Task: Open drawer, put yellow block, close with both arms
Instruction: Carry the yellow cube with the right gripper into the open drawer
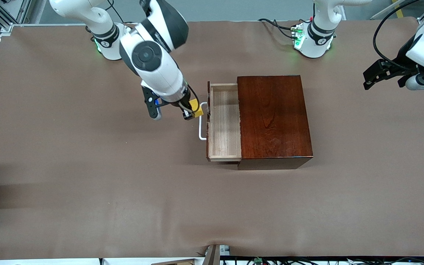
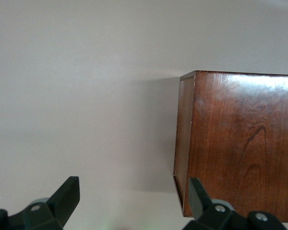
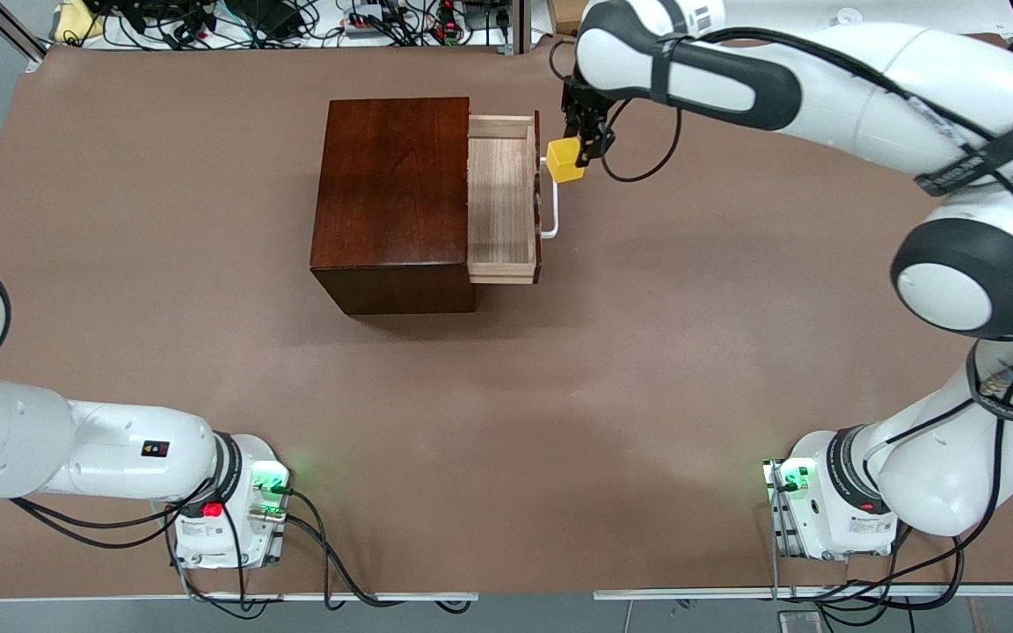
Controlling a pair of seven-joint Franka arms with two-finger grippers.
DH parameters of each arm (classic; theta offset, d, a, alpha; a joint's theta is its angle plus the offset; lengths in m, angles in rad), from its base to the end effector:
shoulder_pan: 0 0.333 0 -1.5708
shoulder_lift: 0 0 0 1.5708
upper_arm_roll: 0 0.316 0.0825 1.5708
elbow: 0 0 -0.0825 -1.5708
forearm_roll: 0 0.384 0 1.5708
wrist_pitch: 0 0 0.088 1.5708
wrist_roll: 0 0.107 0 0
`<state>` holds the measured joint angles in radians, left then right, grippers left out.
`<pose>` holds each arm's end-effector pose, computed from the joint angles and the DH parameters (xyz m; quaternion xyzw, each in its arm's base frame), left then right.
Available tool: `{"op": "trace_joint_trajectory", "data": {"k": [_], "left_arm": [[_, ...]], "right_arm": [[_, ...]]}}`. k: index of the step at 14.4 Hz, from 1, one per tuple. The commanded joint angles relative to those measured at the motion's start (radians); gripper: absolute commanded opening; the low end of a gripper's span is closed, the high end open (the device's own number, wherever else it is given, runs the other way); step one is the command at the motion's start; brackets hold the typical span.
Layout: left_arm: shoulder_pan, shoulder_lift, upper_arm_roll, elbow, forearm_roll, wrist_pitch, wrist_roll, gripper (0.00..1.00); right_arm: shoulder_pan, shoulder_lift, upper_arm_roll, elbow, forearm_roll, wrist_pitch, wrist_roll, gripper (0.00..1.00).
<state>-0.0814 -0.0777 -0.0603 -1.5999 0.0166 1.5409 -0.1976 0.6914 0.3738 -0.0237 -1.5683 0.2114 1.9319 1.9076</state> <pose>0.5221 -0.0740 0.6501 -0.9995 -0.0283 -0.0109 0.0089 0.5139 0.4261 0.4281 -0.7882 0.6081 0.0918 0.0216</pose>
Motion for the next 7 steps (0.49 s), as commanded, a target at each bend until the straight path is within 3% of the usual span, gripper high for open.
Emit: {"op": "trace_joint_trajectory", "data": {"k": [1,7], "left_arm": [[0.018,-0.004,-0.016,-0.002,-0.018,0.004,0.018,1.0],[0.025,-0.004,-0.015,-0.003,-0.02,0.002,0.02,1.0]], "right_arm": [[0.045,0.088,-0.013,0.097,0.014,-0.013,0.112,0.0],[0.08,0.105,-0.013,0.154,0.019,-0.011,0.211,0.0]]}}
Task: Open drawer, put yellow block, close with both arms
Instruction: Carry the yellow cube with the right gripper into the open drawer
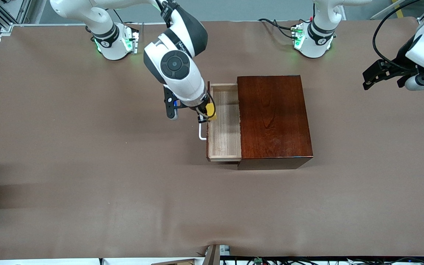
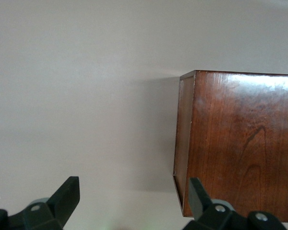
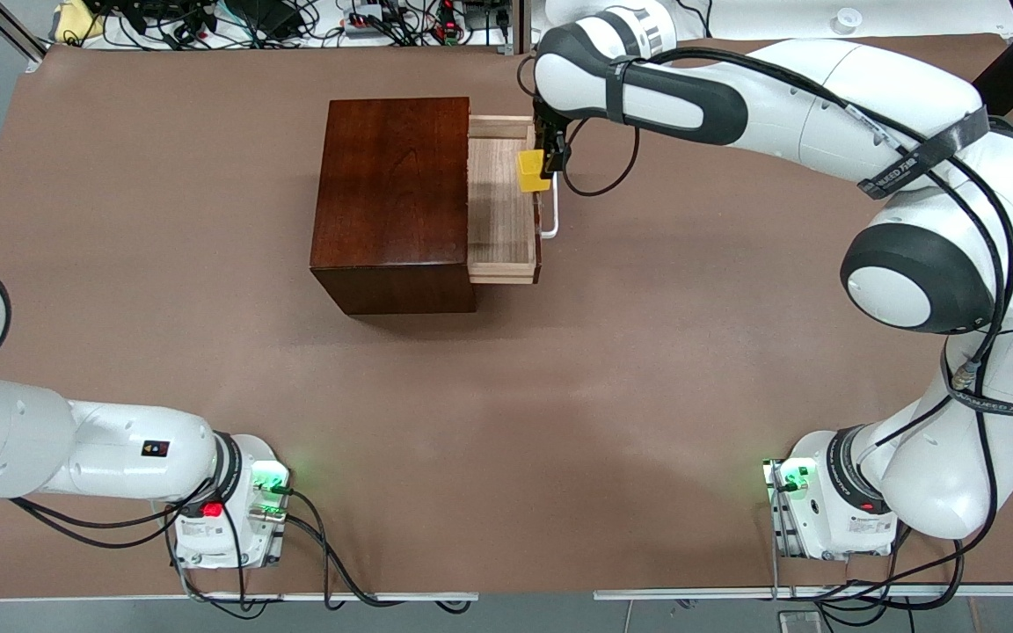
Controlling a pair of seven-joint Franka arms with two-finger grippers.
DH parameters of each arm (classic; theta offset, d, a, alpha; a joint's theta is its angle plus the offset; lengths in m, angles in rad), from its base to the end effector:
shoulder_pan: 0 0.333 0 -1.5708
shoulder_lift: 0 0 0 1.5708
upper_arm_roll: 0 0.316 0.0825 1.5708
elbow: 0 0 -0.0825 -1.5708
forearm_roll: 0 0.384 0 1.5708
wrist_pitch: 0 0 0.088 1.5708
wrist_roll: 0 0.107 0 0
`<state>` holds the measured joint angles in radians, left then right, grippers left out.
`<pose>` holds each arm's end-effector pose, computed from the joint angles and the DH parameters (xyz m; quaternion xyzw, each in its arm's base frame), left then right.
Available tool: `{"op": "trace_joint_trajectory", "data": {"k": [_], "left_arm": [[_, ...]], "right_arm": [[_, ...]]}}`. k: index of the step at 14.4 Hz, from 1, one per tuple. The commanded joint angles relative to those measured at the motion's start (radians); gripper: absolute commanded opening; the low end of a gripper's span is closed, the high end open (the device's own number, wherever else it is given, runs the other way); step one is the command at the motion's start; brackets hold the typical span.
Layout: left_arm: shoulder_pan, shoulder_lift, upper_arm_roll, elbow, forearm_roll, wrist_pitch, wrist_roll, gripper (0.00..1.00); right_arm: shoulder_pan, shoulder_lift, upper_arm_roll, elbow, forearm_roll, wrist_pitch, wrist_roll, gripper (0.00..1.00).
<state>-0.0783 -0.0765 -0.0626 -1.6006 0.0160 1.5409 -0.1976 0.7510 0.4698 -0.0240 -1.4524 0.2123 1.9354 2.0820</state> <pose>0.5225 -0.0738 0.6491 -0.9995 -0.0287 -0.0100 0.0088 0.5082 0.4750 0.4182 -0.7527 0.6516 0.0914 0.0221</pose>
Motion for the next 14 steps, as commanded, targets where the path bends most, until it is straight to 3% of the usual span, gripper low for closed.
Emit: {"op": "trace_joint_trajectory", "data": {"k": [1,4,14], "left_arm": [[0.022,-0.005,-0.013,-0.002,-0.018,0.002,0.02,1.0],[0.023,-0.006,-0.013,-0.005,-0.018,-0.004,0.018,1.0],[0.025,-0.006,-0.006,-0.007,-0.019,-0.01,0.02,1.0]], "right_arm": [[0.025,0.01,-0.013,0.038,0.019,-0.007,0.041,0.0],[0.039,0.024,-0.013,0.035,0.062,0.056,0.096,0.0],[0.087,0.116,-0.014,0.026,0.048,0.108,0.101,0.0]]}}
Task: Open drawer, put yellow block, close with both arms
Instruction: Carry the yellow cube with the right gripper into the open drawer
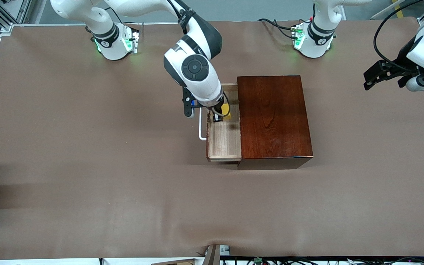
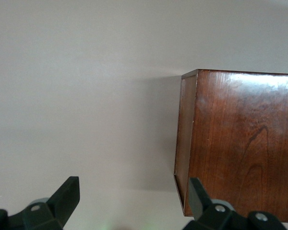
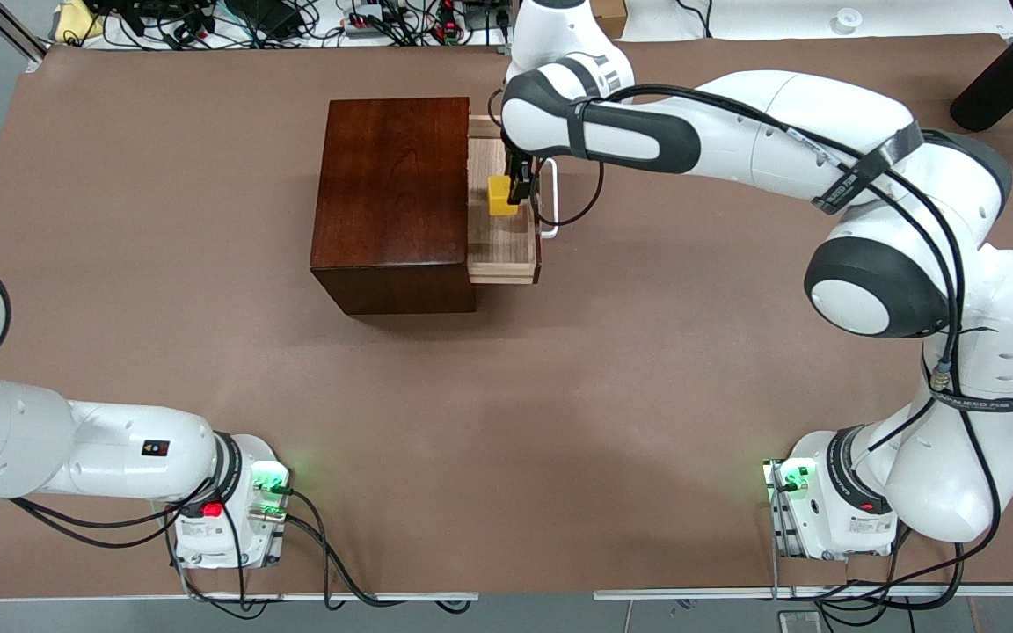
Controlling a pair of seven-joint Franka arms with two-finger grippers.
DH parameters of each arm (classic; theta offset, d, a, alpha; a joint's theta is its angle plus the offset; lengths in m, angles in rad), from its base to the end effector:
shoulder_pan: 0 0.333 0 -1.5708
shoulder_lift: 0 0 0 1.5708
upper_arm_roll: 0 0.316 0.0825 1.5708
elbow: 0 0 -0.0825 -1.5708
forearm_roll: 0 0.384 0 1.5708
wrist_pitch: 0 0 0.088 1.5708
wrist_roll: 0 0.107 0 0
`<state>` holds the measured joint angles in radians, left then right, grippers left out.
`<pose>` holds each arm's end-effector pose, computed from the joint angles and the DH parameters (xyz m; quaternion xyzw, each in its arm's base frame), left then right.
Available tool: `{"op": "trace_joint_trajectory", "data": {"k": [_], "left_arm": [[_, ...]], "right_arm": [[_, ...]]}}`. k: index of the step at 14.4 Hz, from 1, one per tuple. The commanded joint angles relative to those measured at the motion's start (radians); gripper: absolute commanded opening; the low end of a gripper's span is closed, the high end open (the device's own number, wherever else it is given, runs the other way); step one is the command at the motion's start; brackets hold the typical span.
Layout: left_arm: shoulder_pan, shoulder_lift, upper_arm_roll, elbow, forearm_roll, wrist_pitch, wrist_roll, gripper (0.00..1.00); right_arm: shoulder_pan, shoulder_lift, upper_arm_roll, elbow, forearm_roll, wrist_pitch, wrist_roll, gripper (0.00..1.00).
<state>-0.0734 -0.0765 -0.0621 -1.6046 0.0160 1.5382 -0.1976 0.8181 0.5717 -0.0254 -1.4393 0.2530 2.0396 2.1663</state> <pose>0.5226 -0.0709 0.6470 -0.9994 -0.0314 -0.0066 0.0094 0.4893 0.5211 0.3622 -0.7339 0.6707 0.1048 0.0241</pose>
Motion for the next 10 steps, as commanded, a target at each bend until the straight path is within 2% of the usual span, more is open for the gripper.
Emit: {"op": "trace_joint_trajectory", "data": {"k": [1,5,6,8,10], "left_arm": [[0.02,-0.006,-0.005,0.0,-0.018,-0.007,0.02,1.0],[0.02,-0.008,-0.005,0.002,-0.019,-0.007,0.02,1.0],[0.02,-0.008,-0.005,0.002,-0.019,-0.007,0.02,1.0],[0.02,-0.006,-0.005,0.002,-0.019,-0.007,0.02,1.0],[0.02,-0.008,-0.005,0.0,-0.019,-0.007,0.02,1.0]], "right_arm": [[0.024,0.025,-0.013,0.013,0.008,0.011,0.017,0.0],[0.036,0.063,-0.015,0.014,0.006,0.044,0.012,0.0],[0.032,0.062,-0.015,0.016,0.008,0.042,0.009,0.14],[0.036,0.06,-0.016,0.017,-0.004,0.036,0.013,1.0],[0.023,0.051,-0.016,0.028,-0.026,0.031,0.006,1.0]]}}
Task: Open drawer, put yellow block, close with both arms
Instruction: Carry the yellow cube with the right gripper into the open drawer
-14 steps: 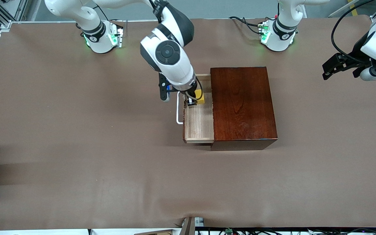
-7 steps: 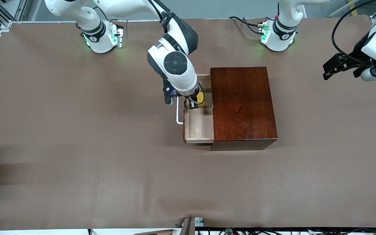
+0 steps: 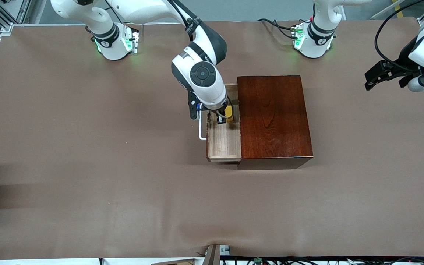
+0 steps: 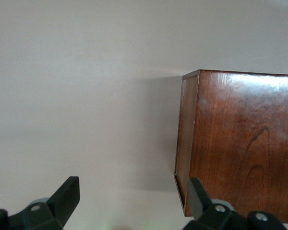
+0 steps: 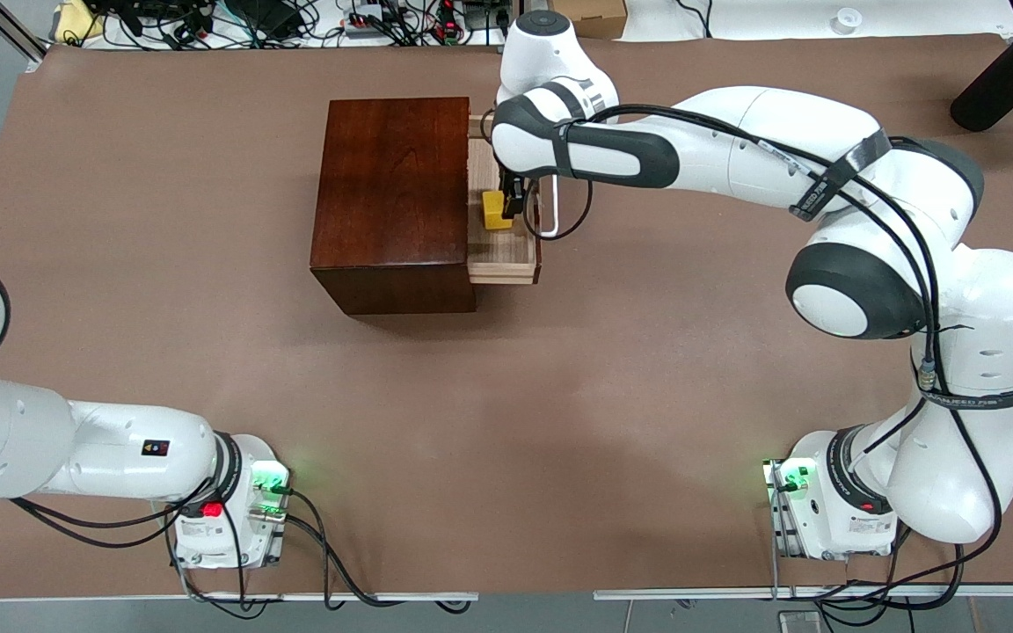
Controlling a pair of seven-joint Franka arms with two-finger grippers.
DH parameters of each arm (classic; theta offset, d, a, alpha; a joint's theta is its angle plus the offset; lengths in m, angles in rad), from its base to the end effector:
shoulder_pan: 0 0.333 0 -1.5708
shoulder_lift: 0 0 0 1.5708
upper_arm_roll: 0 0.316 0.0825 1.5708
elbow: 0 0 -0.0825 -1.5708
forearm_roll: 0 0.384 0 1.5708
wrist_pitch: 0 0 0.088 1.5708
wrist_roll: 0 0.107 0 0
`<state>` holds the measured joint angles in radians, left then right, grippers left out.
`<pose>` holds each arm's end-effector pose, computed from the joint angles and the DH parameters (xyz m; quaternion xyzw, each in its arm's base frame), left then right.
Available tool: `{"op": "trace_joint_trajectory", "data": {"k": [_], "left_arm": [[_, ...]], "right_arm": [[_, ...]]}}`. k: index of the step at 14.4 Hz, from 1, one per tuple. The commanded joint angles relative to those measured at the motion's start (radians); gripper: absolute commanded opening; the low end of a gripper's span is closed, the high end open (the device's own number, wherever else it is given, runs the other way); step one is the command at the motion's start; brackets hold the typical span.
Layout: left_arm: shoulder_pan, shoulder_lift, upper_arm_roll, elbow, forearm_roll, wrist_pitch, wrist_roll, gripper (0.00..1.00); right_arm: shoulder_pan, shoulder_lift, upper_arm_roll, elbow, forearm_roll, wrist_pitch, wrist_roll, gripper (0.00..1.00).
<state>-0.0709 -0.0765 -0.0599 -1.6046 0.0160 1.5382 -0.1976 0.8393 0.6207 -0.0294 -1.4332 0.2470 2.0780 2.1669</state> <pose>0.5229 -0.0684 0.6470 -0.9994 -0.0338 -0.0066 0.0093 0.4850 0.5331 0.3332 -0.7384 0.6668 0.0986 0.0205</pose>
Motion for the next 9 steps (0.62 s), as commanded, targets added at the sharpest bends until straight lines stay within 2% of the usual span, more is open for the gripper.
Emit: {"op": "trace_joint_trajectory", "data": {"k": [1,6,9], "left_arm": [[0.017,-0.008,-0.008,0.002,-0.018,-0.007,0.02,1.0],[0.0,-0.002,-0.018,0.002,-0.019,-0.007,-0.005,1.0],[-0.029,0.033,-0.055,0.015,-0.034,0.0,-0.077,1.0]], "right_arm": [[-0.005,0.001,-0.014,0.034,-0.018,-0.019,0.005,1.0],[-0.086,-0.001,-0.014,0.202,-0.015,-0.222,0.002,1.0],[-0.152,-0.009,-0.004,0.276,-0.012,-0.268,-0.024,1.0]]}}
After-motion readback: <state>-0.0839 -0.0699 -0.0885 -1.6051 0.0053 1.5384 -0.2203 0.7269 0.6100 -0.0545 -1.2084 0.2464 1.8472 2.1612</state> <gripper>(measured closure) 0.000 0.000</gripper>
